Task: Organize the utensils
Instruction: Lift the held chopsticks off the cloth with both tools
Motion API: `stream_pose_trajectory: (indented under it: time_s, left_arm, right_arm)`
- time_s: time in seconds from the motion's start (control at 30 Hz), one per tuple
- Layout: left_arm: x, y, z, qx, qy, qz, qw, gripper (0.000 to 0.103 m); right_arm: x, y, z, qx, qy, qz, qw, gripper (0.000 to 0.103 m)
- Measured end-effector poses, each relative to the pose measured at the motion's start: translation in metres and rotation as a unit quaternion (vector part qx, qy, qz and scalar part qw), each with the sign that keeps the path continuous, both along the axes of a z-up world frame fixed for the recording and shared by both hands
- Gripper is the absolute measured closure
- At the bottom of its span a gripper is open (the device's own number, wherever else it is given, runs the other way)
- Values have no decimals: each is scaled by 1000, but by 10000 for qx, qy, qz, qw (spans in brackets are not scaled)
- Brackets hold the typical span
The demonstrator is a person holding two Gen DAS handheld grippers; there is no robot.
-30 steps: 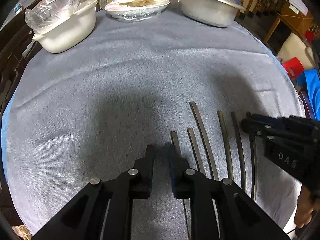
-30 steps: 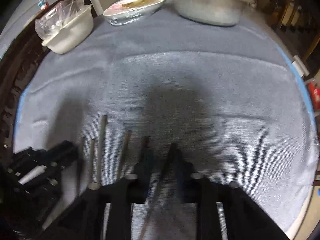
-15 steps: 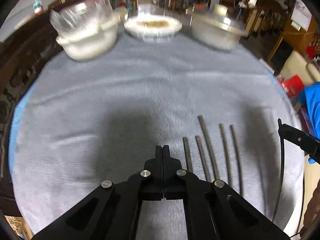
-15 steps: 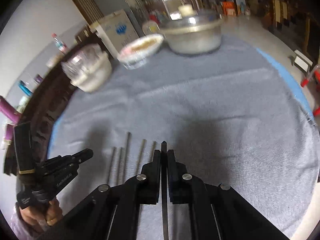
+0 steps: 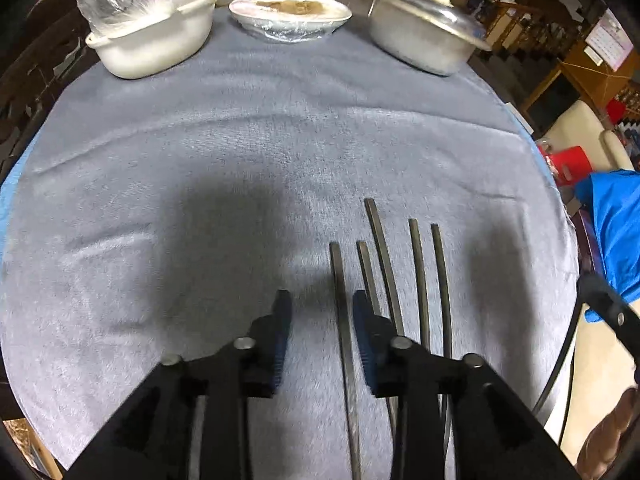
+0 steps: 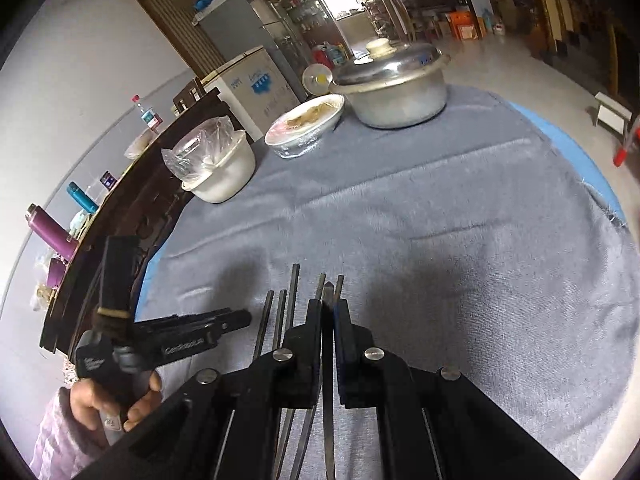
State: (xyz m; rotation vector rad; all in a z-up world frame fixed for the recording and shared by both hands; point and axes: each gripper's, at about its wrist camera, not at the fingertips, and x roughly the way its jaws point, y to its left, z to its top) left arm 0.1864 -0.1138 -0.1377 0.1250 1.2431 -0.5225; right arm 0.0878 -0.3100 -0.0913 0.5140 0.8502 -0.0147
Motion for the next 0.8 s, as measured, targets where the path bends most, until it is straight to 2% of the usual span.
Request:
stream_pose_trajectory:
  time_s: [0.17, 0.43, 0.5, 0.53, 0.63, 0.8]
  left_arm:
    - [16, -20, -15, 387, 93, 18, 9992, 70]
    - [16, -45, -19, 935, -301, -33, 9952, 69]
    - [15, -48, -19, 919, -309, -54, 9953, 80]
    - [15, -50, -20, 921, -310, -65, 9952, 95]
    - [13, -46, -19, 856, -249, 66, 9960, 98]
    - [-4, -21, 8, 426, -615, 263, 9969, 98]
  right_arm:
    - [6, -9, -11, 48, 36, 76, 10000, 96]
    - [7, -19, -19, 197, 75, 80, 9997, 96]
    - [6, -19, -18, 216, 66, 77, 9997, 96]
    - [5, -18, -16, 190, 48, 83, 9998, 96]
    - [0, -14, -8, 77, -14, 75, 9999, 96]
    - [-13, 1, 15, -132, -244, 163, 9995, 96]
